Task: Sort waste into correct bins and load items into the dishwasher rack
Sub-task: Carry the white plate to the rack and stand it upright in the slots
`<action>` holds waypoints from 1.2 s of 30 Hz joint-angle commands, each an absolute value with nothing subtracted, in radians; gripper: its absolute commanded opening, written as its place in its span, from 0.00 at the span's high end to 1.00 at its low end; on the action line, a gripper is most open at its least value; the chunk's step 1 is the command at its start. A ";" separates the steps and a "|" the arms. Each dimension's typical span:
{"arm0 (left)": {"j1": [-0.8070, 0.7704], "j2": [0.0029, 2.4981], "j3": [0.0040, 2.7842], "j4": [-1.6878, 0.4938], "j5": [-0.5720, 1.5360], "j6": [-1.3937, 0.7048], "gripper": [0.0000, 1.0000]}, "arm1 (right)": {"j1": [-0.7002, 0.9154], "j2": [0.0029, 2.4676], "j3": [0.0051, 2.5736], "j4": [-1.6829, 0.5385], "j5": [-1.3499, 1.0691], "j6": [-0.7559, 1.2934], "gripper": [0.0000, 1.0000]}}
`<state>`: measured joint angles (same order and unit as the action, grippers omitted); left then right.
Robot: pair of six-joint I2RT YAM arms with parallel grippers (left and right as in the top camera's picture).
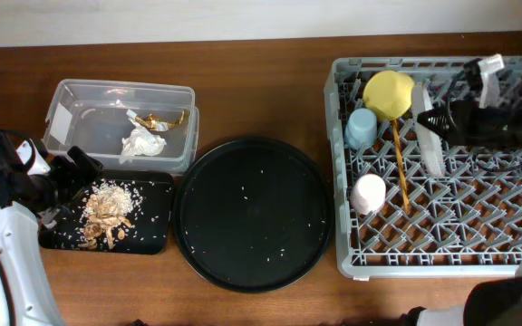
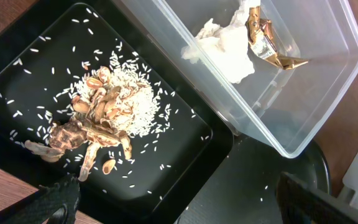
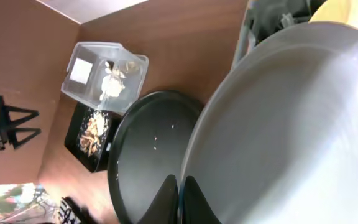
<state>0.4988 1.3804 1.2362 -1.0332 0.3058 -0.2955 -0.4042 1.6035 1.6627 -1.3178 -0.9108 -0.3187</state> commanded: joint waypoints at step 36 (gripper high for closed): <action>0.500 1.380 1.238 -1.034 0.306 -0.298 0.01 | -0.407 1.707 1.487 -0.921 -0.884 0.036 0.17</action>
<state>0.4988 1.3804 1.2362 -1.0332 0.3058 -0.2955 -0.4046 1.7054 1.4845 -0.9741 -0.7383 0.0444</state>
